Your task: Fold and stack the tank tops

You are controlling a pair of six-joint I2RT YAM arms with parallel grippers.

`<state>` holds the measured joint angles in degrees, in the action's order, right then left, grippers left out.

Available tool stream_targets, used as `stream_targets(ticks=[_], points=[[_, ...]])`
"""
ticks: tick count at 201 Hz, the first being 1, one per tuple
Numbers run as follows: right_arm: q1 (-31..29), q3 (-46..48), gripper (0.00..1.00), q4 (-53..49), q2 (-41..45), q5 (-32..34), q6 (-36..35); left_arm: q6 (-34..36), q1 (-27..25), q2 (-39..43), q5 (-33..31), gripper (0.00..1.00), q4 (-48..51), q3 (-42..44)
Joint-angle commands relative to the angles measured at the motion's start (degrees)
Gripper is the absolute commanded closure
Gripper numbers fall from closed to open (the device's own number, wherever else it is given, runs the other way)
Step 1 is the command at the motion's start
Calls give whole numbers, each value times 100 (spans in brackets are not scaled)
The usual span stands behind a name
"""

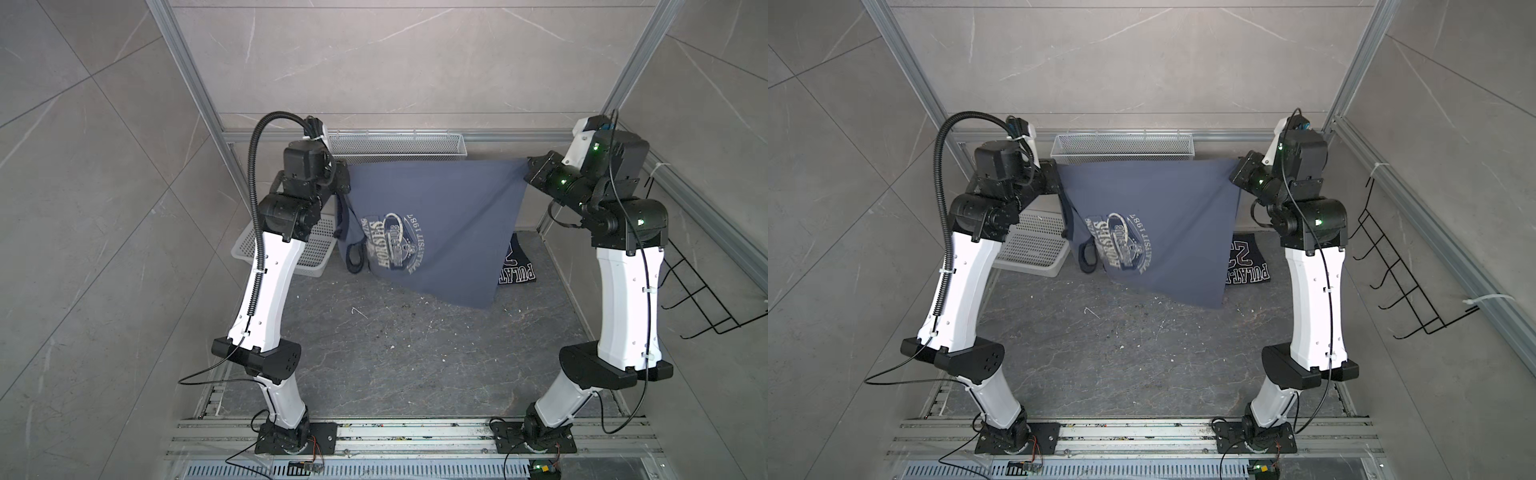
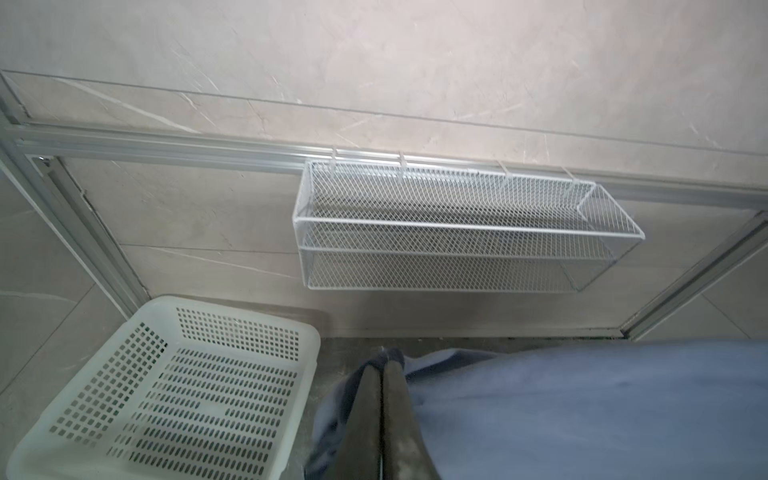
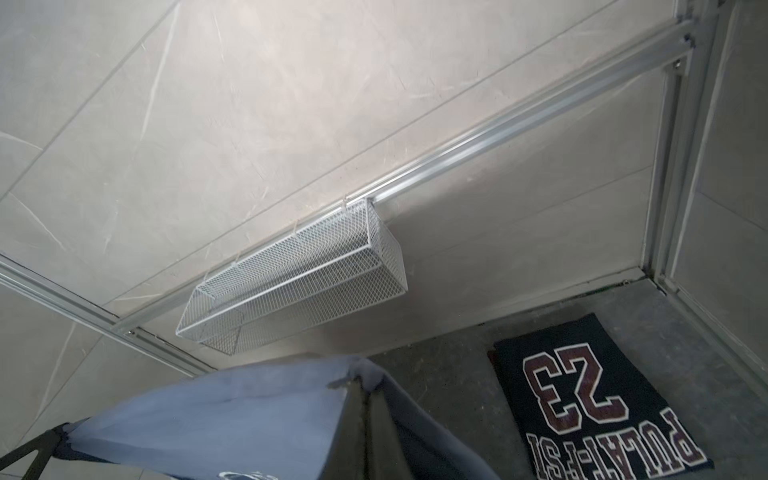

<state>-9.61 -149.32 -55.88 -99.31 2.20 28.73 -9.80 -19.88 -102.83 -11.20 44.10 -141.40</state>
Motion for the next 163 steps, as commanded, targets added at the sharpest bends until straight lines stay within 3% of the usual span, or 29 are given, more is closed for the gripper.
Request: stream_targets(ticks=[1,38,76,106,163], points=[[43,88,100,7,206,7,-184,136,-3,378,722,100,-305,-59],[44,2592,100,898,1355,-605,-103,-101,1,1753,1162,100,-1115,2493],[42,5777,100,1449,2679,-1514,179,-634,-7,3261,1927,100,-1358,5499],[47,8074,100,1324,3764,-1425,239,-1555,-159,4372,2807,100,-1979,8103],[57,10474,100,324,4867,-972,860,-2932,-1255,5117,2588,100,-1587,10639]])
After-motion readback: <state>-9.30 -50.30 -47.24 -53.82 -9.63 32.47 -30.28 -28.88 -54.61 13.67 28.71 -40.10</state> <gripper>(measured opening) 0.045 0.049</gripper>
